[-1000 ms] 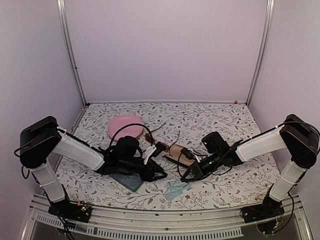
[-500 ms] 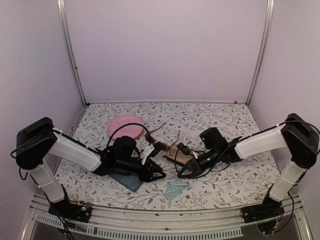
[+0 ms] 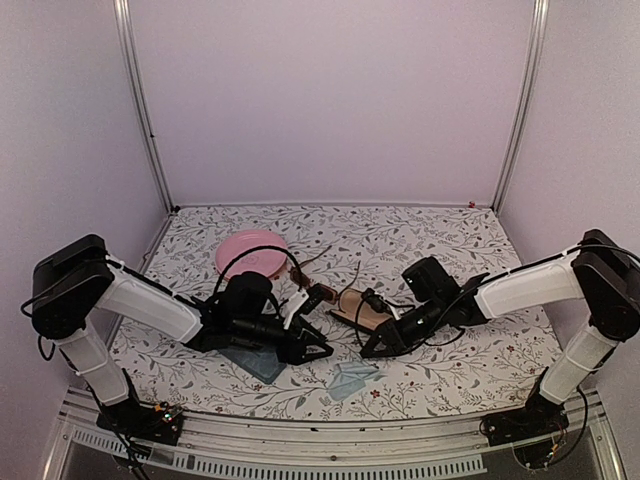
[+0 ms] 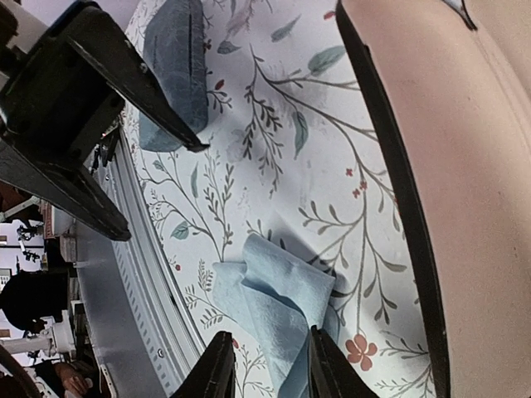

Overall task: Organize the sunglasses
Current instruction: Pick up the glasses cleaning cloth at the center of the board.

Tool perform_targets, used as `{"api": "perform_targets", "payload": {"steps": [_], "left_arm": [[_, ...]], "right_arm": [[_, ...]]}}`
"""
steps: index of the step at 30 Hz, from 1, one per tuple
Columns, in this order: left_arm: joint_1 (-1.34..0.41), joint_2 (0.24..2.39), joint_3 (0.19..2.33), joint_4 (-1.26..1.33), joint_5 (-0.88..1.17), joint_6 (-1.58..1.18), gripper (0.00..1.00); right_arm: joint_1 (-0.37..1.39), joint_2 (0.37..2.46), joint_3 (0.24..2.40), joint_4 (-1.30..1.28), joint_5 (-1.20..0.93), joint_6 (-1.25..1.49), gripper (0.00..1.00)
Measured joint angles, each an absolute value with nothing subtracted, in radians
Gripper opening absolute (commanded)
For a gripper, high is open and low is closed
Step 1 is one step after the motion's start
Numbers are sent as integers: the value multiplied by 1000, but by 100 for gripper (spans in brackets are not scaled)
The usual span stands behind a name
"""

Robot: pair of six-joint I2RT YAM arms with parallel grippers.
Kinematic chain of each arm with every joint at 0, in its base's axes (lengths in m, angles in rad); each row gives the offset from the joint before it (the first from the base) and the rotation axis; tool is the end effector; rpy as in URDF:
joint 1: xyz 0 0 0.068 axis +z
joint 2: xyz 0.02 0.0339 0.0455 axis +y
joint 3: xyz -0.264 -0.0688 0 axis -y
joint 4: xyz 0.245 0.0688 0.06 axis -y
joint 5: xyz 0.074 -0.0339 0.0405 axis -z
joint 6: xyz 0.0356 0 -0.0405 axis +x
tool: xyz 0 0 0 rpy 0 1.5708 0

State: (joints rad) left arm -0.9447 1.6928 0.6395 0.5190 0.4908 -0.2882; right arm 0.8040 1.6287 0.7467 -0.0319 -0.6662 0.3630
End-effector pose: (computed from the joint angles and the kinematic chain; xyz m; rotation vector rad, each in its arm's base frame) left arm 0.1717 -0.2660 0.1386 1.0391 2.0450 -1.2127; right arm 0.1920 0.2310 0.1453 -0.8910 2.5359 1.2720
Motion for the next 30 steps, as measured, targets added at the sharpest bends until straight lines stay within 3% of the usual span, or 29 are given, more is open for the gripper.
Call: {"api": "perform_targets", "payload": {"steps": [12,24,30], "left_arm": [[-945,1693,640,516,482,-288,50],[-945,1695,640,511,481,-288,50],[-945,1695,640,511,480,-288,50]], "right_arm": [[806,1630,706,-42,-669,407,33],[826,1650,706,-18,-692,427,20],[827,1650,706,-7,-699,429,7]]}}
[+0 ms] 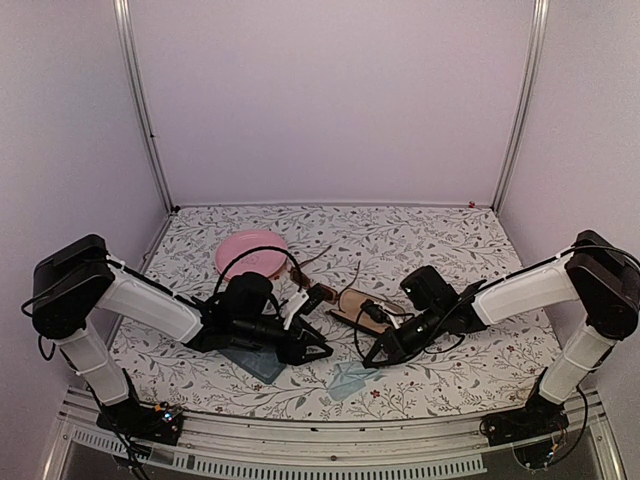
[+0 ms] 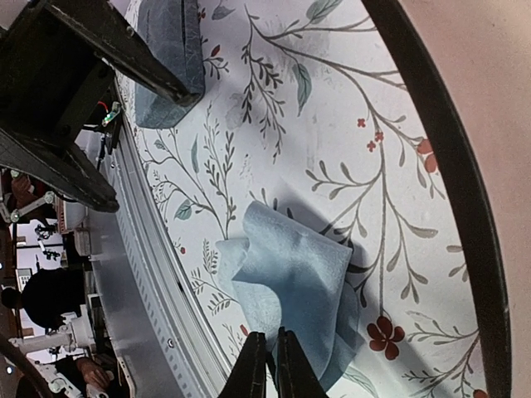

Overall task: Organize the sunglasses
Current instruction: Pick up the glasses cleaning cloth at the center of the board.

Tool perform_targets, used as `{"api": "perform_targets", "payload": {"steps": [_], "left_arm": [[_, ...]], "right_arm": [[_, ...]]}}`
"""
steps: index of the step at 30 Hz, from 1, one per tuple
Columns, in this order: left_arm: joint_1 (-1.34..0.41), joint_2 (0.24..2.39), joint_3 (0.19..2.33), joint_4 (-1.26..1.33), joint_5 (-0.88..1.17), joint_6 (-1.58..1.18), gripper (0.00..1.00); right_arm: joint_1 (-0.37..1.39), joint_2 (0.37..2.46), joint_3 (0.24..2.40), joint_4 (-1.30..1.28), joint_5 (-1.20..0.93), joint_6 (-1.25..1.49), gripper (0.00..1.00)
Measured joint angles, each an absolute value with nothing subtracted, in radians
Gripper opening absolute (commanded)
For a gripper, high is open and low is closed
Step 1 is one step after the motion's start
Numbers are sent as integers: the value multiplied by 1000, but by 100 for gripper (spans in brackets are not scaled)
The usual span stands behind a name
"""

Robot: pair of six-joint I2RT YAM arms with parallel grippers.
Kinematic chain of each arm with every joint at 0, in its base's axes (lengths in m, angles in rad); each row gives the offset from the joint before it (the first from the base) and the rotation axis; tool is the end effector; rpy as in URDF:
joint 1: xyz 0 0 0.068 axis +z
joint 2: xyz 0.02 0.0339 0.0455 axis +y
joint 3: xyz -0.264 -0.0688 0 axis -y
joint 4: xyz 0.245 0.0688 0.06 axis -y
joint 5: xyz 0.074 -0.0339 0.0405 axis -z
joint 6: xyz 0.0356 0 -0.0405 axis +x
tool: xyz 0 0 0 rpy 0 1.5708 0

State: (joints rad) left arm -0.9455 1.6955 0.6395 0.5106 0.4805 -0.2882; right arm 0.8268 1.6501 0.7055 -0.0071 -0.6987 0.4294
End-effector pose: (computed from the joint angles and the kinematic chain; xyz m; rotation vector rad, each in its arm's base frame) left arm 0.1716 -0.2658 0.1370 1.0346 2.0587 -1.1993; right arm 0.1808 0.2303 0.1309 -0.8545 2.6250 1.3236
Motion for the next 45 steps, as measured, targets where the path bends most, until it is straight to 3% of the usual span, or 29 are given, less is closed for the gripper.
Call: {"api": "perform_targets", "payload": {"steps": [6,15,22,33,45], "left_arm": [[-946,1695,640,511,480,-288,50],[-950,1697,640,519,495,-289,49],[-976,1765,664,584,559,-318,41],[-984,1859,701,676,649,-368,40],[-991,1887,744,710,712,-375,26]], "right_arm": [[827,1650,706,13,-722,430,0],[829,1648,706,43,-740,426,0],[844,1639,709,67,-760,395,0],[851,1615,714,82,-774,364,0],[851,1615,714,84,-773,362,0]]}}
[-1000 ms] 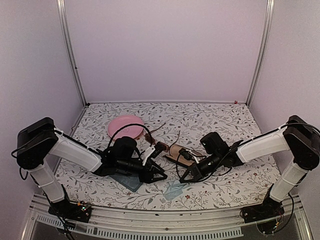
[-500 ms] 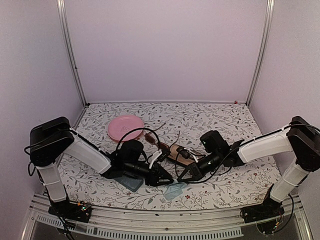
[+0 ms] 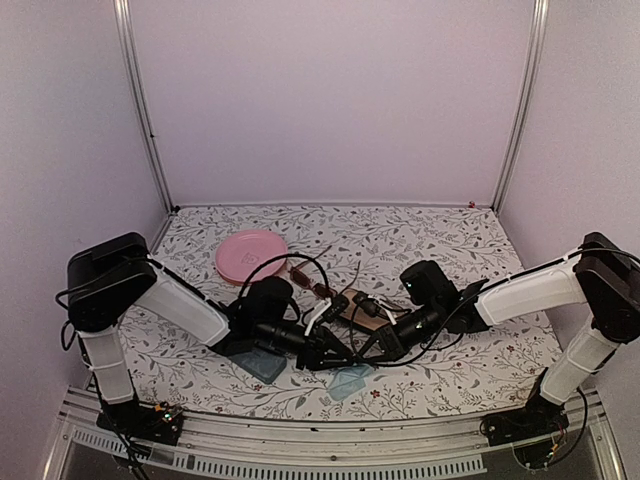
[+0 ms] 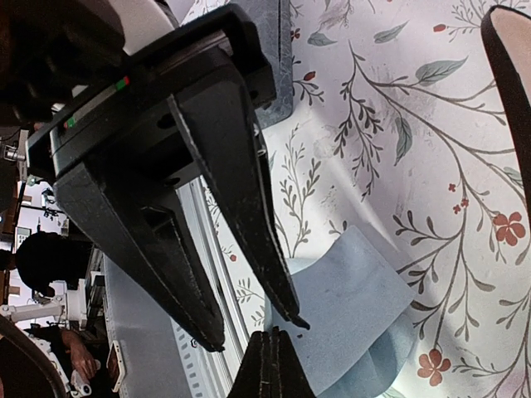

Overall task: Organize the sunglasses
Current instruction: Pick up the glasses cleaning cloth at the center of the board.

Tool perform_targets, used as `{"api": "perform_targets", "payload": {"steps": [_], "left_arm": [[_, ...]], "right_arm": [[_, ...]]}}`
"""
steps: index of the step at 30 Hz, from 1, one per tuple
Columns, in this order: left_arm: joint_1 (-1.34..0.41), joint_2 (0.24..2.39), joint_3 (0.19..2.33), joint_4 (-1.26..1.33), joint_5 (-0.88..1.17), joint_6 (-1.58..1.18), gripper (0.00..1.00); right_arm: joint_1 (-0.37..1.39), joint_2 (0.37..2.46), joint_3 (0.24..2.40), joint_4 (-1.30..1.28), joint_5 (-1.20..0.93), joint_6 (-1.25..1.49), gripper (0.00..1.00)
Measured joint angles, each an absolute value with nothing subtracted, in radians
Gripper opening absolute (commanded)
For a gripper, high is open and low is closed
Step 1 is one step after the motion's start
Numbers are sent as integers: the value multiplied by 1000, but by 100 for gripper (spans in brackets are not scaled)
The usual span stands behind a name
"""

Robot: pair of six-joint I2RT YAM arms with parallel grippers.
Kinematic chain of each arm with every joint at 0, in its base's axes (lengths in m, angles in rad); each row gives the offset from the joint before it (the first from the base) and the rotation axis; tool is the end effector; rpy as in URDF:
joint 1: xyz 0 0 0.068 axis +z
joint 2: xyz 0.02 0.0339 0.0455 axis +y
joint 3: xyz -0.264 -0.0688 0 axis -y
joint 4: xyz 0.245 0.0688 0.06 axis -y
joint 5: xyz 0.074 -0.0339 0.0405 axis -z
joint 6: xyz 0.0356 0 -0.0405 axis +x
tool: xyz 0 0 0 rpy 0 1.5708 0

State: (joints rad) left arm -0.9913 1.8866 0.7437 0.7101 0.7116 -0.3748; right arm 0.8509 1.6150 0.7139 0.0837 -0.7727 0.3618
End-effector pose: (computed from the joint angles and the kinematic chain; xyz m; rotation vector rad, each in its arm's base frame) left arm 0.1722 -0.3055 0.1241 1.1656 1.9374 -1.5220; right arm 0.1784 0.2411 0.1498 -1.0258 2.3988 1.4417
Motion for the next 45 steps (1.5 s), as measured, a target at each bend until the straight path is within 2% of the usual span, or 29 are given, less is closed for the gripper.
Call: {"api": "perform_targets", "payload": {"steps": [11,17,20,26,29,35,45], "left_arm": [[-999,1908,748,712,727,-373,12],[-1001,1908,751,710,730,-368,0],[-1002,1908,751,704,727,-365,0],[-1002,1902,751,667,701,-342,0],[-1001,1868,745,625,672,-325,0],[-991,1770,739,545,615,-299,0],[-937,1699,739,411,517,-292,0]], "right_arm": [[851,1601,714,86,-765,362,0],[851,1600,714,90,-759,362,0],[851,1600,714,91,-757,363,9],[851,1590,714,80,-721,364,46],[851,1564,712,65,-689,365,56],[851,1500,699,51,-622,354,64],[851,1512,676,47,-565,361,65]]}}
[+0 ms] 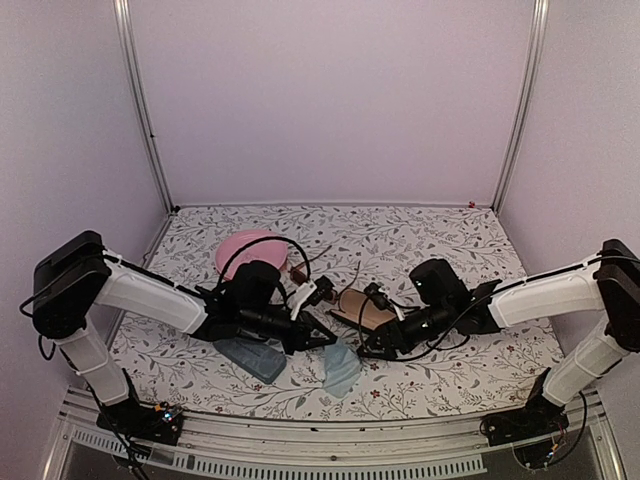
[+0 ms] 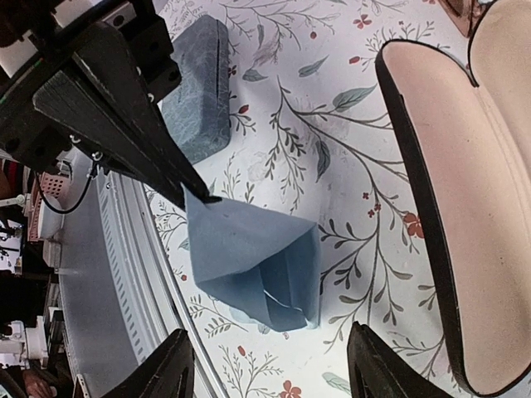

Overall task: Organize the sunglasses
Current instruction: Pick up the glasses cleaning cloth at the center of the board, then pick up the corner of the glasses cleaning cloth from the center of the board.

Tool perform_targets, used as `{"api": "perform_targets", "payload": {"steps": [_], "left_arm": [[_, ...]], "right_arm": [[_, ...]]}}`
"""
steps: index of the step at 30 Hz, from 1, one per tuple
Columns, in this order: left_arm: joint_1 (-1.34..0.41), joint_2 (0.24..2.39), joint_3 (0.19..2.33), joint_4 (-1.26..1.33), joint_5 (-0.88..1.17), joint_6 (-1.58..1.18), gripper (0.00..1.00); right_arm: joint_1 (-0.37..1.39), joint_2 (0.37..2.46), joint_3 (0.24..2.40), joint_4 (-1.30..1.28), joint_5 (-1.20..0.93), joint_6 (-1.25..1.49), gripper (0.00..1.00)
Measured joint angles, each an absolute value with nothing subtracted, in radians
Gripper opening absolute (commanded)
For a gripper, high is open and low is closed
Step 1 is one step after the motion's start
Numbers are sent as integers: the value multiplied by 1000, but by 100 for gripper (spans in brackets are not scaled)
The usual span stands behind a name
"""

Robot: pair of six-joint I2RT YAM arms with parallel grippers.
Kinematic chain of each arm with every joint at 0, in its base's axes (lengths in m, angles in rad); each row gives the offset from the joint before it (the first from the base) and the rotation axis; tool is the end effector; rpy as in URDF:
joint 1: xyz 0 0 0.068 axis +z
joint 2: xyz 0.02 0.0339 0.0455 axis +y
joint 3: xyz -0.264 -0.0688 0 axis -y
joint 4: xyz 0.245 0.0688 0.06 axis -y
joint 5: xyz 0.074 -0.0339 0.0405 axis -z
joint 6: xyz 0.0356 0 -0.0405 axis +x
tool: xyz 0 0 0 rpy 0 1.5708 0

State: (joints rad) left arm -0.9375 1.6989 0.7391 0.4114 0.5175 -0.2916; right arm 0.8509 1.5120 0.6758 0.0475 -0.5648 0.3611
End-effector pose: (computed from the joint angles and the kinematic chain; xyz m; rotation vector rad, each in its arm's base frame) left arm 0.1829 -0.2788 0.1544 1.0476 2.0605 -1.2340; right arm 0.1746 0.2280 0.1616 -0.9124 2.3952 1.2046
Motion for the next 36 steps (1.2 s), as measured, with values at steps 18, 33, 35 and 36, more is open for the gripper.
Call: {"api": "perform_targets", "payload": {"steps": [18,33,35,36], "left_arm": [[-927,1694,739,351,483,-297,0],[-927,1694,739,345,482,-297,0],[-927,1694,739,345,482,-297,0],[-927,1694,739,345,482,-297,0]], "right_arm": [[879,1669,673,128,-580,352,60],[891,1710,673,203,-668,336,36],[892,1710,673,207,-673,334,32],[892,1710,673,208,-678,337,30]]}}
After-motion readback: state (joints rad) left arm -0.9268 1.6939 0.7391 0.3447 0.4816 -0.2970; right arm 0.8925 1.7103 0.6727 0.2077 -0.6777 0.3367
